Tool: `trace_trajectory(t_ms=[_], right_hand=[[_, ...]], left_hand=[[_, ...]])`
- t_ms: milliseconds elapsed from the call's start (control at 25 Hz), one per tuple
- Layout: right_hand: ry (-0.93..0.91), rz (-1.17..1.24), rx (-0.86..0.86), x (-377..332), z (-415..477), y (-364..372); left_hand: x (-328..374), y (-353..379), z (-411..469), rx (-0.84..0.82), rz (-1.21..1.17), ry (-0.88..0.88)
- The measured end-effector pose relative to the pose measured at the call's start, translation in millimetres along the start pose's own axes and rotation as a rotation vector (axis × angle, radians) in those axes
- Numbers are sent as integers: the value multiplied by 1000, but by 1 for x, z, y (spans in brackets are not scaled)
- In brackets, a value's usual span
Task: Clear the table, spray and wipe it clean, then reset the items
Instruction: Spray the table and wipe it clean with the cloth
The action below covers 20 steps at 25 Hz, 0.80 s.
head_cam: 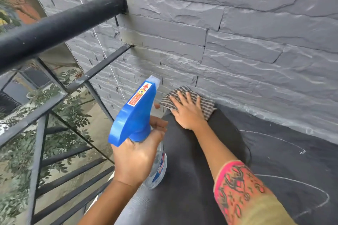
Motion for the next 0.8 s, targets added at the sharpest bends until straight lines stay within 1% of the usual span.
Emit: trace_trajectory(t_ms=[80,200,240,320,400,440,520,640,800], right_hand=[[-116,-11,19,-24,-5,0],[-298,46,122,-38,-48,15],[-286,57,140,-34,-55,21],[-173,44,147,-15,-40,20],[-46,49,82,2,-10,10],[-11,56,46,6,2,5],[-14,58,30,5,12,3],[-47,39,57,22,-10,10],[113,19,38,98,-79,28]], left_hand=[[0,1,-1,-7,22,14],[-2,-1,-4,2,16,22],[-3,-1,-4,4,18,21],[-4,-1,-3,14,13,19],[-5,-1,-3,19,2,0],[-4,-1,-3,21,-7,-2],[-2,0,-2,22,-14,-9],[-1,1,-3,16,0,-17],[2,1,-4,18,-10,-44]])
Point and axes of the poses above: each hand's wrist, its own z-axis towards the middle knuckle, its own y-axis out of the palm, x = y × z, the point moved 1 cm from there along z, towards the middle knuckle, and after that the axes turned 11 degrees about -z, right-handed, at the moved point
